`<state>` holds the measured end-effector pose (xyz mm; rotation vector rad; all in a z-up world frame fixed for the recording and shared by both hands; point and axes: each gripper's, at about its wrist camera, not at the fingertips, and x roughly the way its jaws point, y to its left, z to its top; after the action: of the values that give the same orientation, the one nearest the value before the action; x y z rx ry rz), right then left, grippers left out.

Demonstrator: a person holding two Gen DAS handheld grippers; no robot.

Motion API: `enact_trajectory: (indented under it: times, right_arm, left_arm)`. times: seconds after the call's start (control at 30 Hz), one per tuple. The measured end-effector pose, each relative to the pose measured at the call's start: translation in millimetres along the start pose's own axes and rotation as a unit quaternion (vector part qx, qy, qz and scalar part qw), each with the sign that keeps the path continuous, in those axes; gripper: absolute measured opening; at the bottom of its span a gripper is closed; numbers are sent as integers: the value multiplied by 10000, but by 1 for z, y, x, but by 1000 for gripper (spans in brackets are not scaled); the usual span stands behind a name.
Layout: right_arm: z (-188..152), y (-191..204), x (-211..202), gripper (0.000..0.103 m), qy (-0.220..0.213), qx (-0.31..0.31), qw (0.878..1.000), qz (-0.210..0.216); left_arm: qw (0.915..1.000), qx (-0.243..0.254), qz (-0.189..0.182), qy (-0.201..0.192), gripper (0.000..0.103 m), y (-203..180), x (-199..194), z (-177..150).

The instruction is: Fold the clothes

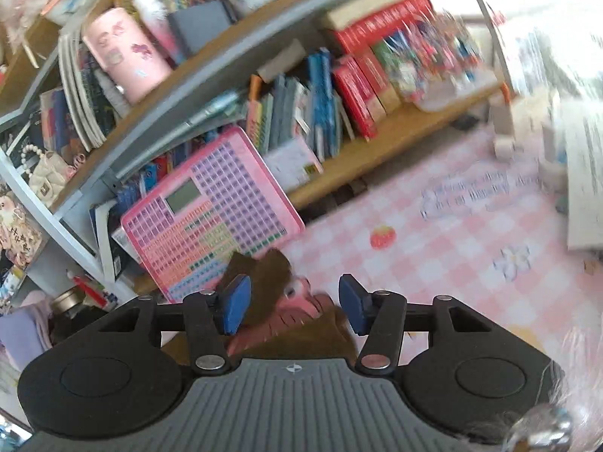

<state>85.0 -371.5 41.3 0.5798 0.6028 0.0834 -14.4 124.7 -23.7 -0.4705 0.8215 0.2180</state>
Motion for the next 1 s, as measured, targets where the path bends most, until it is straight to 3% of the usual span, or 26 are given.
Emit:
enact_trajectory:
  times: [0.27,0.43,0.6,0.7,0.77,0.87,1.0]
  right_arm:
    - [-53,-41,-3,48,944,132,9935,-628]
    - [-74,-48,-5,48,1178,141,9891,-869]
    - [-77,-51,-7,47,1284,305,9883,-765]
    - [-81,-47,1,48,1457,410,9875,-447]
    - [-81,-42,12,48,1481,302,9875,-443]
    - [-74,-28,29,47,1267,-355,9883,-771]
    - [-70,-17,52,45,1299,-1113,9803,-987]
  left_arm:
    - [9999,55,20,92,52,0,4,1]
    - [9999,122,34,108,53,0,5,1]
    - [9999,134,20,78,53,1,3,-3]
    - [9998,187,44,71,54,-1,4,-4]
    - [9996,279,67,72,57,-4,4,-4]
    - [9994,326,77,55,58,-7,3,-5]
    - [9995,302,48,33,58,-5,3,-6]
